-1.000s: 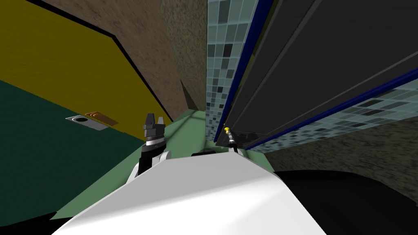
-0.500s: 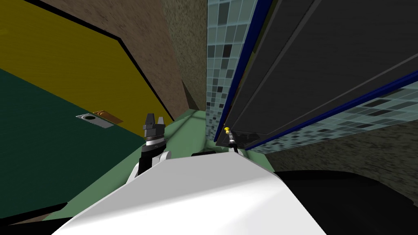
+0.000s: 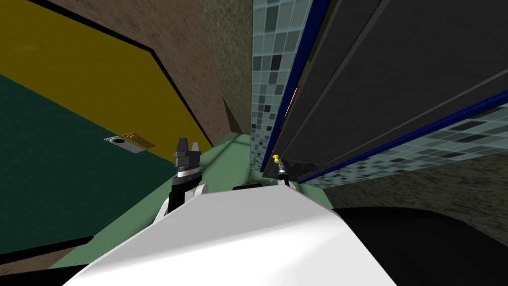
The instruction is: Pull the door open
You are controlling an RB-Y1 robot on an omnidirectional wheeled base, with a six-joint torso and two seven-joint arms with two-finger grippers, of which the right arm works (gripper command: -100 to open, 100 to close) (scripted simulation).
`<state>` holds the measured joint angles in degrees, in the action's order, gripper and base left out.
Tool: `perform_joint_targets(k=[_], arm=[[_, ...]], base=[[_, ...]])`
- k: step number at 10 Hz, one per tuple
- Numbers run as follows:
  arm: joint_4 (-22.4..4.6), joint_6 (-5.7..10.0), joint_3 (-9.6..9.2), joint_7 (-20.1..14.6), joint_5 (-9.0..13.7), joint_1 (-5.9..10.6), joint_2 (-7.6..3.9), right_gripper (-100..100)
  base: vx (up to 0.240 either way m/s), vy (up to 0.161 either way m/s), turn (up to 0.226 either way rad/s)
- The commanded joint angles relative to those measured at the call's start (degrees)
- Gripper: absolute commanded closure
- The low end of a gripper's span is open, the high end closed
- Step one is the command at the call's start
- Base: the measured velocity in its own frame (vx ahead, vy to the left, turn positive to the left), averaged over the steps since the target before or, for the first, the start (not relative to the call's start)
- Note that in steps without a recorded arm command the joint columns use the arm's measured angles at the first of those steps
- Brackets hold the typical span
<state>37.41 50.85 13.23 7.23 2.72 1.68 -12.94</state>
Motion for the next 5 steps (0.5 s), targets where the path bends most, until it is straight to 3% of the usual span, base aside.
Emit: perform_joint_targets(k=[1,5], arm=[[1.9,-0.84,-1.08,-2.0,0.3,-0.34,1.14,100],[1.8,-0.90,-2.19,-6.8,2.2,-0.24,0.81,100]], base=[[-0.032,-0.022,0.023],[-0.027,-0.012,0.038]])
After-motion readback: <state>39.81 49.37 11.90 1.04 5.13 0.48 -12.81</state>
